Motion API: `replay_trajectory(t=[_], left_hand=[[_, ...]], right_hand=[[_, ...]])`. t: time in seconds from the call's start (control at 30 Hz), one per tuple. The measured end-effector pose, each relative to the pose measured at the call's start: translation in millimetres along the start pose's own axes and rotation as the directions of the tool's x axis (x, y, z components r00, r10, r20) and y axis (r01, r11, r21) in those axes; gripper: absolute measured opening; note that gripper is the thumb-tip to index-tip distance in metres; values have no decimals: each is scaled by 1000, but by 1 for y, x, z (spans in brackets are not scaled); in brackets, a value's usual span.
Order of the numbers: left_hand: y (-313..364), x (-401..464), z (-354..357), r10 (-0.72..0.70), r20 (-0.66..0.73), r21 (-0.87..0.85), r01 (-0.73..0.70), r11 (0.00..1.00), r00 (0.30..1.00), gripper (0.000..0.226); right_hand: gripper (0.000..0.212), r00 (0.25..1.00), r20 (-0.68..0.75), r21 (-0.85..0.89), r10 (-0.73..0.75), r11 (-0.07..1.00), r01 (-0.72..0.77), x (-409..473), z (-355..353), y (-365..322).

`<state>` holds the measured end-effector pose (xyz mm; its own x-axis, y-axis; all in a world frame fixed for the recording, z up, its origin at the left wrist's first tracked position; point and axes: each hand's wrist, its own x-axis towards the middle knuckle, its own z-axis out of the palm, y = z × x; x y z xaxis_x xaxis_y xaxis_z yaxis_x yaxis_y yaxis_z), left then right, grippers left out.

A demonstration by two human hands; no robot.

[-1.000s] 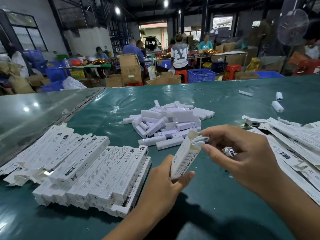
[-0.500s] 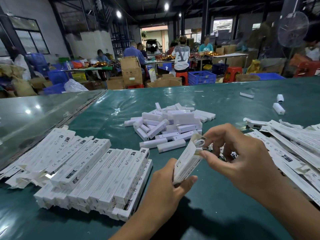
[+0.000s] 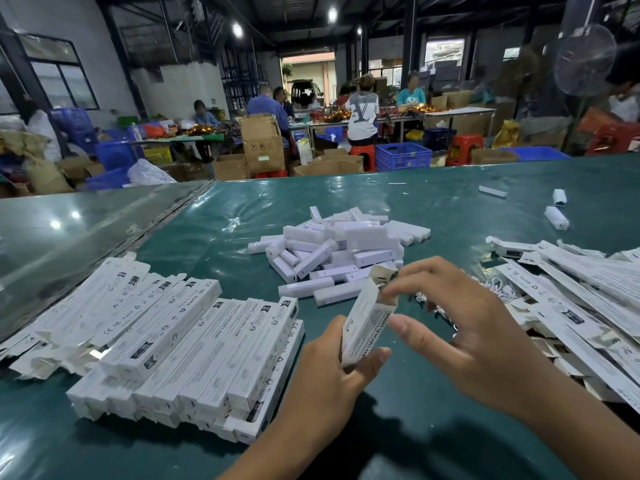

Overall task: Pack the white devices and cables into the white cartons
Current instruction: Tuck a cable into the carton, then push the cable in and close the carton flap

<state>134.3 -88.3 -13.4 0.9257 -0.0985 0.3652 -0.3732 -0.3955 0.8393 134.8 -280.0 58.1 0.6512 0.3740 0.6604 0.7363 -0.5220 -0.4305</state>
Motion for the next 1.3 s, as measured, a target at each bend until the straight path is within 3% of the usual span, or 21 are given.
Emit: replay_trajectory(t=[0.43,0.53,0.7,0.87,1.07,1.17,1.3], left_hand=[[-4,-2,3,-2,18,-26,2,1000,1000,44],[-1,-2,4,-4,37,-76,7,997,999,43],[1,-3,5,12,35,-68,-10,998,999,48],[1,-2,6,27,88,-113,-17,993,996,54],[2,-3,5,6,153,-153,18,988,988,54],[4,-3,3,15,168,-164,13,986,986,56],[9,-5,0,128,51,-137,-120,983,991,37]], right_hand=[[35,995,28,-1,100,995,-100,0,1,-2],[30,997,-11,44,78,996,-77,1,1,-2],[30,990,-113,-72,89,993,-98,0,5,-1],[32,995,76,54,60,996,-64,-5,9,-2],[35,1000,-15,40,15,999,-14,-4,10,-2],[34,999,41,-11,-12,1000,12,-3,11,0],[33,996,81,-28,-30,999,33,-4,14,-3]])
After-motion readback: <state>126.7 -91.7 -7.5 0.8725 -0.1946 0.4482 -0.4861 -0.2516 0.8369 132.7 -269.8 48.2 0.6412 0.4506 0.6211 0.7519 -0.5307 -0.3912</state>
